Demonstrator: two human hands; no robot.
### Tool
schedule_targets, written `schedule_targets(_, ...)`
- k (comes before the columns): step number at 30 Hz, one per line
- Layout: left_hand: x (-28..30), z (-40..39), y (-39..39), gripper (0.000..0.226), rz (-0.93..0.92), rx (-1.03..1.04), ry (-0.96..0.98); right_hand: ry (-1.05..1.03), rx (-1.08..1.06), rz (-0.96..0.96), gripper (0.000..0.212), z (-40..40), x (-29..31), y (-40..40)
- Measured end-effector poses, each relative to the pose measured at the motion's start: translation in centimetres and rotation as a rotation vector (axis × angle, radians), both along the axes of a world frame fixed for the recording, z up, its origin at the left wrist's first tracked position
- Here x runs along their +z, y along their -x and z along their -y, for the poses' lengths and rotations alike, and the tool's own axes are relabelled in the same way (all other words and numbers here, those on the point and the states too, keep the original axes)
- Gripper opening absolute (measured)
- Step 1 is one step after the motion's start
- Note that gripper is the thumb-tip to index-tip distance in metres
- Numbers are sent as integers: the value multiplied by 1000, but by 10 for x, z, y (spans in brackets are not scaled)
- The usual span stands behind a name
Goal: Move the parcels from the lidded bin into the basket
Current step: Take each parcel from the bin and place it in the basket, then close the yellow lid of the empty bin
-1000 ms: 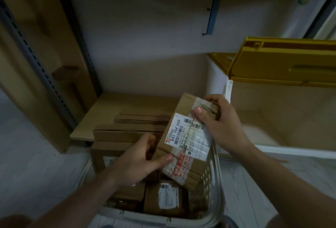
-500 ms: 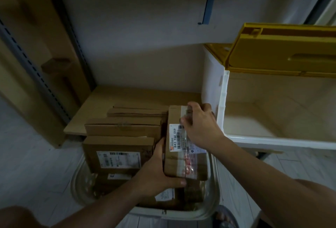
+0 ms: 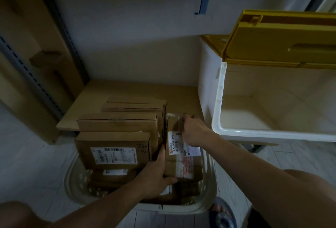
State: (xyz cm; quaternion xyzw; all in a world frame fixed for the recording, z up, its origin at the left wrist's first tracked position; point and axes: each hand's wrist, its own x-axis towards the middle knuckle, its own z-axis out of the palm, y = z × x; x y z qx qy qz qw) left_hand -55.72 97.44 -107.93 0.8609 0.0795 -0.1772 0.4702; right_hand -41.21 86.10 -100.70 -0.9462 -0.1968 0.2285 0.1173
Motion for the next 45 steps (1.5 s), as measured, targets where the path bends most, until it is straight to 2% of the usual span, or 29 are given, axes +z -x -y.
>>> schedule_targets(4,-6,0,-3,103,-8,-12,-68,48,60,108,53,-4,-11,1)
schedule_targets(9,-7,0,-6,88,27,-28,-140,31,47,158,42,-3,-21,-2)
schedule_targets(13,-11,1,-5,86,73,-16,-193,-15,48,166,39,0,-23,-6)
schedule_targets(19,-1,-3,-7,91,145,-38,-186,87,177,263,37,0,-23,0)
schedule_targets(21,12,-3,-4,85,142,-36,-170,46,188,245,38,2,-18,4)
schedule_targets(23,29,-3,1,69,168,-27,-181,-8,201,227,45,3,-12,10)
schedule_targets(26,53,-5,11,52,263,-13,-236,-123,225,239,53,6,2,20)
schedule_targets(33,116,-33,21,37,462,-10,-331,-411,268,308,61,27,49,40)
schedule_targets(36,132,-48,19,47,581,56,-417,-478,305,383,70,38,63,43)
schedule_targets(40,150,-64,14,65,734,245,-361,-563,317,433,84,47,81,49)
schedule_targets(45,161,-70,9,72,796,305,-341,-638,313,455,91,51,82,46)
